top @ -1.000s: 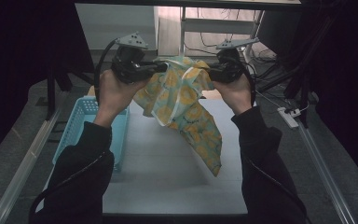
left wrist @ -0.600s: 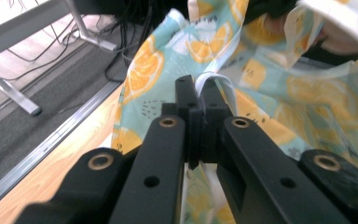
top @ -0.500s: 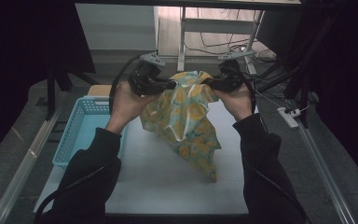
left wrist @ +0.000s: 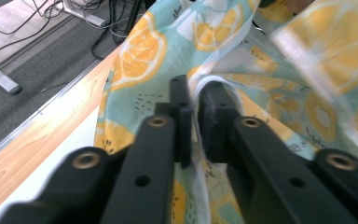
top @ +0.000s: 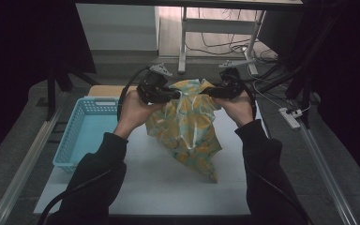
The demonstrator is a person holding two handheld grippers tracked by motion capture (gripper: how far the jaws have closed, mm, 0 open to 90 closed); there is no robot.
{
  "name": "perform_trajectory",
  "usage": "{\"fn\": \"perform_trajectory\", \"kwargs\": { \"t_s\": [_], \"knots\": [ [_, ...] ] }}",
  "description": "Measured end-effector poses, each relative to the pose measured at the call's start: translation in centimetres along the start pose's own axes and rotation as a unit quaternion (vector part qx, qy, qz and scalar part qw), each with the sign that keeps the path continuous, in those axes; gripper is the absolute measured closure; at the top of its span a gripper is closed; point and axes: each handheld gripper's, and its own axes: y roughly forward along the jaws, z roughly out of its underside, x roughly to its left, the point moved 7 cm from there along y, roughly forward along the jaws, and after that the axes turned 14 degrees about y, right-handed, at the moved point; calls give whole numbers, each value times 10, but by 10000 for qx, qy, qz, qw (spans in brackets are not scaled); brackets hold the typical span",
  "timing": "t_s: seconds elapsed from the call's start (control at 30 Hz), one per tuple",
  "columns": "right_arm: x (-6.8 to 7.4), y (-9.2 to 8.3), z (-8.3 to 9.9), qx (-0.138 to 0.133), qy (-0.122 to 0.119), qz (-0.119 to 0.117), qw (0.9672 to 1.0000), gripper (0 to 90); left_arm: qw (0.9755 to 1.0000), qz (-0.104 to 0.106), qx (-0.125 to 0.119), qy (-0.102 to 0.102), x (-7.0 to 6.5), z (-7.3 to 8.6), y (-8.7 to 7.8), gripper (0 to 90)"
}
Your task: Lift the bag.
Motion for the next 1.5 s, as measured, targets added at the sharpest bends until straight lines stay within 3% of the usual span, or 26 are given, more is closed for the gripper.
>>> {"fn": "perform_trajectory", "kwargs": {
  "t_s": [0.23, 0.37, 0.7, 1.03, 1.1, 1.23, 1.43, 1.5],
  "knots": [
    [3, -6, -2, -160, -68, 47, 9998, 444, 9994, 133, -295, -150, 1, 0, -6, 574],
    [4, -10, -2, -225, -110, 116, 9996, 362, 9991, 172, -334, -186, 1, 5, -6, 455],
    [3, -20, 10, 28, -112, 73, 9999, 192, 9994, 101, -231, -246, 3, 14, -1, 301],
    [5, -33, 21, 53, -182, 68, 9998, 115, 9986, -160, 133, -480, 18, 27, 17, 258],
    [5, -36, 21, 33, -183, 97, 9998, 108, 9985, -81, 90, -536, 20, 28, 20, 256],
    [1, -40, 24, -30, -183, 195, 9996, 99, 9971, 387, -134, -648, 15, 26, 18, 203],
    [-1, -40, 29, -29, -153, 164, 9997, 99, 9960, 791, -203, -361, 0, 19, 9, 124],
    [2, -38, 31, -26, -198, 132, 9997, 101, 9964, 789, -197, -260, -5, 16, 5, 85]
  ]
}}
